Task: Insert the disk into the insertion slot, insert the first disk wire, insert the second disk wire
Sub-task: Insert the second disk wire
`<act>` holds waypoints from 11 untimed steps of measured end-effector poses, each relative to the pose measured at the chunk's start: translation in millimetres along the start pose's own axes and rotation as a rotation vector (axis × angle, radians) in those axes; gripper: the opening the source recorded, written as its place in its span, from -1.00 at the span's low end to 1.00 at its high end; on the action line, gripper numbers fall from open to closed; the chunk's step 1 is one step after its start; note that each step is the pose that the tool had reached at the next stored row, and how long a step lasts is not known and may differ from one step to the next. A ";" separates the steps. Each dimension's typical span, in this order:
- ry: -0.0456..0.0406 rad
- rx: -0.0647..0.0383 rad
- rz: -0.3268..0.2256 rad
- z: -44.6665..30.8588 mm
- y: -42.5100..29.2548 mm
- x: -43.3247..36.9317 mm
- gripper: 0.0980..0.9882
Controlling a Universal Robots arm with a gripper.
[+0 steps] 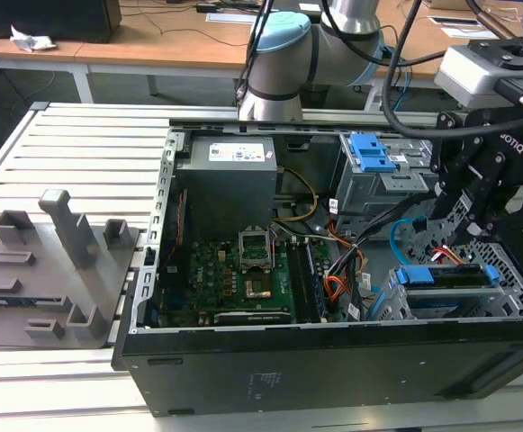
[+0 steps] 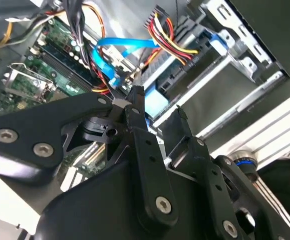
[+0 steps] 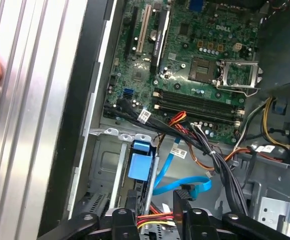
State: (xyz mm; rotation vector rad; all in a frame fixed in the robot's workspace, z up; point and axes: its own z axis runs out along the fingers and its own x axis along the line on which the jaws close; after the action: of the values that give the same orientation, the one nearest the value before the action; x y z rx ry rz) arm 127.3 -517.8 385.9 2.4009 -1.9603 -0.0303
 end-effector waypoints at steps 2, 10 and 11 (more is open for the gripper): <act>-0.0001 0.000 0.000 -0.1 -1.1 -5.3 -0.28; 0.0042 0.001 -0.096 0.4 -1.8 -8.7 -0.28; 0.0055 0.001 -0.124 0.5 -1.9 -9.4 -0.28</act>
State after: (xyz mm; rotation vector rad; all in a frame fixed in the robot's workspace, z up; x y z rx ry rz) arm 127.3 -508.2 385.2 2.5172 -1.8065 -0.0264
